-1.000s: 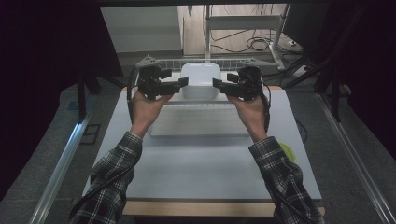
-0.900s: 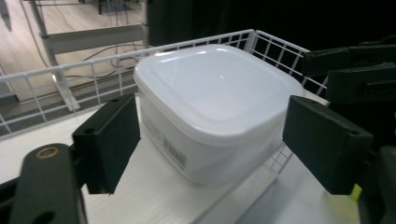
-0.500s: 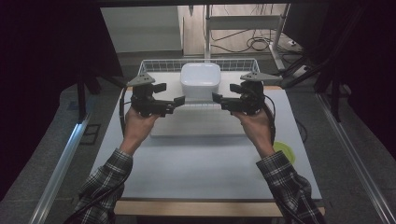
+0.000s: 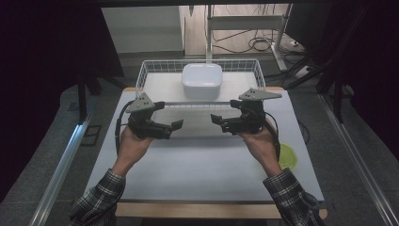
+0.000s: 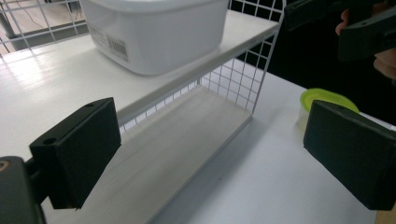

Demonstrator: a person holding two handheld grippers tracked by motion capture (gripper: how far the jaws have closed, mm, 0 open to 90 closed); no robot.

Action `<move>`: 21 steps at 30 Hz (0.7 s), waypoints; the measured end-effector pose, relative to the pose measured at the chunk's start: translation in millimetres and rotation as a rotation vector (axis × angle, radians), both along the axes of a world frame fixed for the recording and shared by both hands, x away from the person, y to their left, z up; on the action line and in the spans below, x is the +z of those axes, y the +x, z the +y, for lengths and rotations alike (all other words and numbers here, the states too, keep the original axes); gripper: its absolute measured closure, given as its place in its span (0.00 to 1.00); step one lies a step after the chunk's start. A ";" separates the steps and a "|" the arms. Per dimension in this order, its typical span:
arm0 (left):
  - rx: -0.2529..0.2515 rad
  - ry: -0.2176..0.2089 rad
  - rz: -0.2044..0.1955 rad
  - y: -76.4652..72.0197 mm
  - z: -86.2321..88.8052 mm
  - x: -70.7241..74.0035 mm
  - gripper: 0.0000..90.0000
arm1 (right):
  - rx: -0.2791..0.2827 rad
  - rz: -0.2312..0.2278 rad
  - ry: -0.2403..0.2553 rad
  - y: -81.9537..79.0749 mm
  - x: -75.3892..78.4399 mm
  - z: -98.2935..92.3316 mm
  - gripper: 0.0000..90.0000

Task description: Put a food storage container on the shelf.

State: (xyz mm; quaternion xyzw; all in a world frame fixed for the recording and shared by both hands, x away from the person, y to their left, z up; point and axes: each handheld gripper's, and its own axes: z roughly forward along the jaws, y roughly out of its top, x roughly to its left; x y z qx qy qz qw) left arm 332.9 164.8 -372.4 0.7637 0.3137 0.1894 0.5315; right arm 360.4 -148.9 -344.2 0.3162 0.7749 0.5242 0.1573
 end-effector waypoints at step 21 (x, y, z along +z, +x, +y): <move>-0.047 0.003 -0.002 -40.8 -0.5 -36.7 0.04 | 0.021 -0.007 -0.045 -35.4 -34.5 -27.1 0.03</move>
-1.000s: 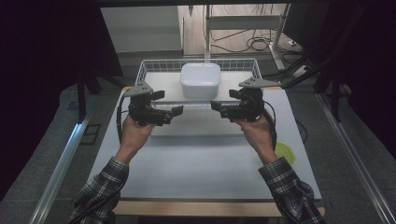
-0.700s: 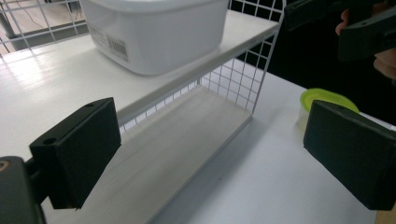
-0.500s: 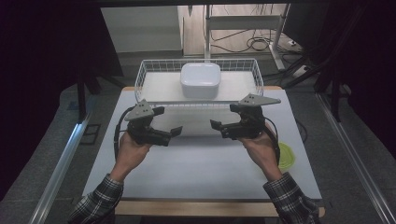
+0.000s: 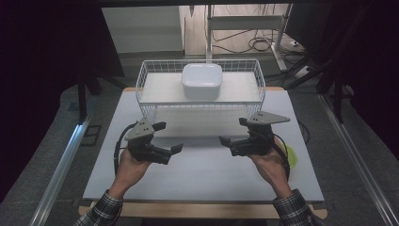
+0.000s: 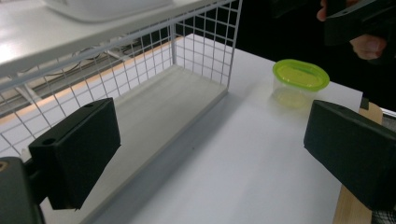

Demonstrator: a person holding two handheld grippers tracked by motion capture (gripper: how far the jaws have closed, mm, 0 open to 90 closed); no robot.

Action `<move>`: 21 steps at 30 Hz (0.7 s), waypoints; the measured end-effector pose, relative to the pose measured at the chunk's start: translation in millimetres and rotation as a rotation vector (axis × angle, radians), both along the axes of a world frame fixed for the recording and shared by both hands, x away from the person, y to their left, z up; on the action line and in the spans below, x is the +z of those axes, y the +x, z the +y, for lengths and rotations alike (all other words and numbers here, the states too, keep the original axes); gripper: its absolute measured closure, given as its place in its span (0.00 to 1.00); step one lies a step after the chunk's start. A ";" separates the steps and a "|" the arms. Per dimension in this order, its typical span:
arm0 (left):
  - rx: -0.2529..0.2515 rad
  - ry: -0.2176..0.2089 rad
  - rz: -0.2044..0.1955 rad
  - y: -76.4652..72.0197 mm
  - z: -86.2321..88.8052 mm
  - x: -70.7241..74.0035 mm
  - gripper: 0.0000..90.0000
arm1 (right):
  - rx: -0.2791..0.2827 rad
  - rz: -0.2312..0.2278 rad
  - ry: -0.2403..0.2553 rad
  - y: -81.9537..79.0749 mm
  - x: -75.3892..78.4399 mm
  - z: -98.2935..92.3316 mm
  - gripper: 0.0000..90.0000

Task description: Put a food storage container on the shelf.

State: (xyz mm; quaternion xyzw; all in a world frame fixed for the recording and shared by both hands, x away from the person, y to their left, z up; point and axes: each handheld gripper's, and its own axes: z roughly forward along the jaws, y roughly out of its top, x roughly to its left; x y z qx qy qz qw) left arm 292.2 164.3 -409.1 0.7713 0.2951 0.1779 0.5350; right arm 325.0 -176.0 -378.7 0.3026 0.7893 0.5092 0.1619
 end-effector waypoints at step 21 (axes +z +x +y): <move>0.032 0.036 0.034 -22.4 5.7 -42.4 0.05 | -0.012 0.009 -0.035 -26.0 -44.0 -19.9 0.01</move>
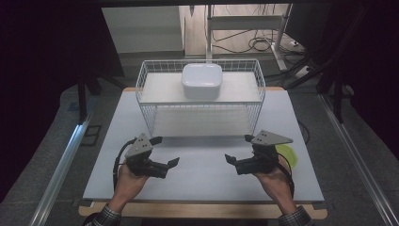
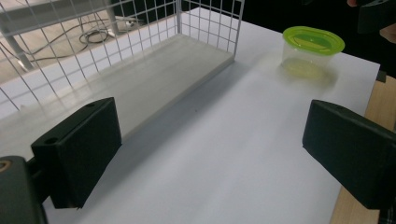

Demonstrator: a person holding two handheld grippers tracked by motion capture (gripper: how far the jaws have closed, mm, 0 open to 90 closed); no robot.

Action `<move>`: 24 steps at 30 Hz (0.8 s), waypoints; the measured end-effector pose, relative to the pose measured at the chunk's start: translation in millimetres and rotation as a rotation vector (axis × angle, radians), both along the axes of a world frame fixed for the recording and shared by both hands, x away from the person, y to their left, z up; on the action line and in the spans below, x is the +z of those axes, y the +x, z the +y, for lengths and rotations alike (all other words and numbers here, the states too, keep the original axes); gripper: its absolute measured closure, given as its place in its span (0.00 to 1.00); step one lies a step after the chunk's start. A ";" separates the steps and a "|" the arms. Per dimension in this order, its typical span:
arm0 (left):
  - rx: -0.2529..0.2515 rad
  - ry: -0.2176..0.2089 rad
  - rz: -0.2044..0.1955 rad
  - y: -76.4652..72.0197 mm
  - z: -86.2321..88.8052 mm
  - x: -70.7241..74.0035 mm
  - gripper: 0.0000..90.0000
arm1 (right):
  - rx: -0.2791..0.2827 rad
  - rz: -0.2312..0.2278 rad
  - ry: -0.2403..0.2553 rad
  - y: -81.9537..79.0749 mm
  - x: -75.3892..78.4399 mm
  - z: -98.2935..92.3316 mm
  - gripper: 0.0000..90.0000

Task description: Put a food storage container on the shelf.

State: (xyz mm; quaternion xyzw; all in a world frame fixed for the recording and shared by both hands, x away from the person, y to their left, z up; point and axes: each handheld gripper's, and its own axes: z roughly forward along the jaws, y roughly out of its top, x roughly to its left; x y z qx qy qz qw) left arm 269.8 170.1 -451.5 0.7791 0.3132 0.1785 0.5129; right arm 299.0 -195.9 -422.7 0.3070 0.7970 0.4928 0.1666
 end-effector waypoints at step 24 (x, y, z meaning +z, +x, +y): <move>0.054 0.104 0.006 -38.6 5.3 -47.7 0.04 | -0.030 0.044 -0.057 -28.6 -45.0 -13.8 0.03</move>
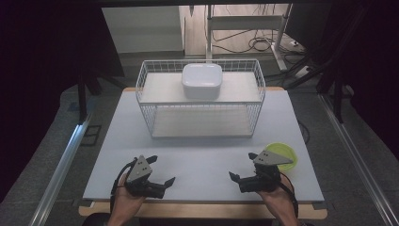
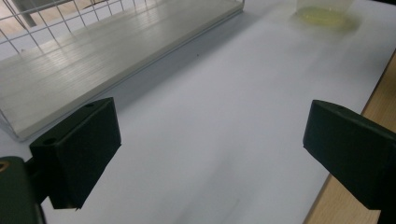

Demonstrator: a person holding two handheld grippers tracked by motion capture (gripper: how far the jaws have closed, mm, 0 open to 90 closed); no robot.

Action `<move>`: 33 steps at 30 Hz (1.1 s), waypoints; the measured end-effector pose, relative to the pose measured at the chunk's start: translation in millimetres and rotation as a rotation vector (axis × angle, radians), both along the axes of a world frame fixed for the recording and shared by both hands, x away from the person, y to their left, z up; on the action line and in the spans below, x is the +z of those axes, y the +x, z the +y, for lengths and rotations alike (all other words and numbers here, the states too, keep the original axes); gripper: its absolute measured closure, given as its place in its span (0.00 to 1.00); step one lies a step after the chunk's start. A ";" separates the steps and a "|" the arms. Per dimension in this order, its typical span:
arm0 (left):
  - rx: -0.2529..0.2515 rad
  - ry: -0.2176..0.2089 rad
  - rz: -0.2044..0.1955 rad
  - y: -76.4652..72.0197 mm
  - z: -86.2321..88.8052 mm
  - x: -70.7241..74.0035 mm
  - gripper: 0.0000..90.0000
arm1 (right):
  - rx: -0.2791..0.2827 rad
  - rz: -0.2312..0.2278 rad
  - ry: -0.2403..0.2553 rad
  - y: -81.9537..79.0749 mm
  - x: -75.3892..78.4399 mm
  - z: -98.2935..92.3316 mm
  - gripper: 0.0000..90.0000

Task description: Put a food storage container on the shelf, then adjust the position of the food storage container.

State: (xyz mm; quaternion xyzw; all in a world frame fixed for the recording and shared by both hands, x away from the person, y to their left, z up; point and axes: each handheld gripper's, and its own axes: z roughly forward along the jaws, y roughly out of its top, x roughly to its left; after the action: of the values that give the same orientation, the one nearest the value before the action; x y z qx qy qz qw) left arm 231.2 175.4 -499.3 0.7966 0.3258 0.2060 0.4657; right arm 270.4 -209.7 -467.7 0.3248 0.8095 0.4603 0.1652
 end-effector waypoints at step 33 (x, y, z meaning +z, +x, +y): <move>0.018 0.010 0.052 -1.6 2.3 -15.8 0.04 | -0.173 0.036 -0.071 4.0 11.3 -43.1 0.72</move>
State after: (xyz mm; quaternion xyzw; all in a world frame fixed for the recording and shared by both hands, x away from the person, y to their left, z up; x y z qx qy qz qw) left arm 229.7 177.7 -515.0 0.8012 0.3437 0.1909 0.4511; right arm 274.4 -252.8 -456.3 0.3957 0.7971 0.4096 0.2009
